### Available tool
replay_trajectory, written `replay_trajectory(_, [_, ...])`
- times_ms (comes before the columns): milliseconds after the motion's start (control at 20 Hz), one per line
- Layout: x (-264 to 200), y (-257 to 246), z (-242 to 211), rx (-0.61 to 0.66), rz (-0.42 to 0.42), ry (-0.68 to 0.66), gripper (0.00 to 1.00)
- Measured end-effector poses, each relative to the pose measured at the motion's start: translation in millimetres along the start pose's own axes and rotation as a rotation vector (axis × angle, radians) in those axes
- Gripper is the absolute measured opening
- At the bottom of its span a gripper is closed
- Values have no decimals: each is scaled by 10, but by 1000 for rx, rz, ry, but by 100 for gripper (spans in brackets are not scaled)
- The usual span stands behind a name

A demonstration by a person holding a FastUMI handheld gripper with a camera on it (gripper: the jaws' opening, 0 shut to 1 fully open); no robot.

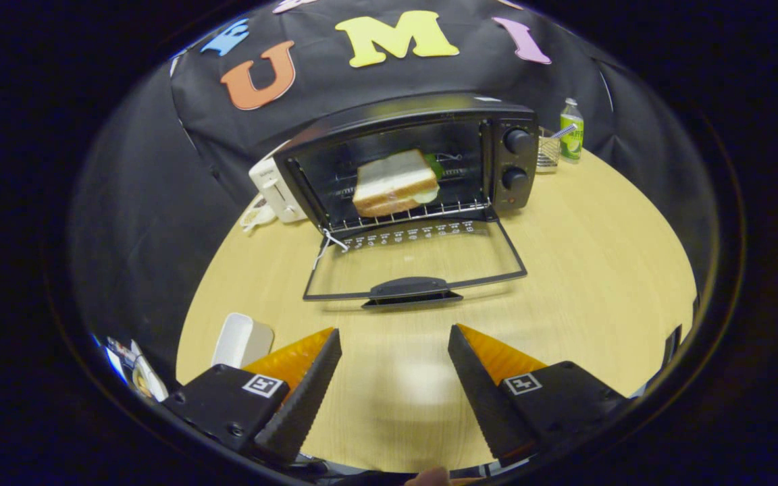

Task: Open the toaster oven, put the food inside, and close the toaster oven door.

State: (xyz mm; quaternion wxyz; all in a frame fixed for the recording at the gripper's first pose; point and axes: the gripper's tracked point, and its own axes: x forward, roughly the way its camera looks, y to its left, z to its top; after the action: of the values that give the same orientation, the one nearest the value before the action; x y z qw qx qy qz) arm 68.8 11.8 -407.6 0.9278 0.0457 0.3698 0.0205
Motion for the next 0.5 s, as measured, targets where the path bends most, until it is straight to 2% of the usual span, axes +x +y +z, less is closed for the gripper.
replay_trajectory(500, [588, -135, -70, -66, -64, 7, 100])
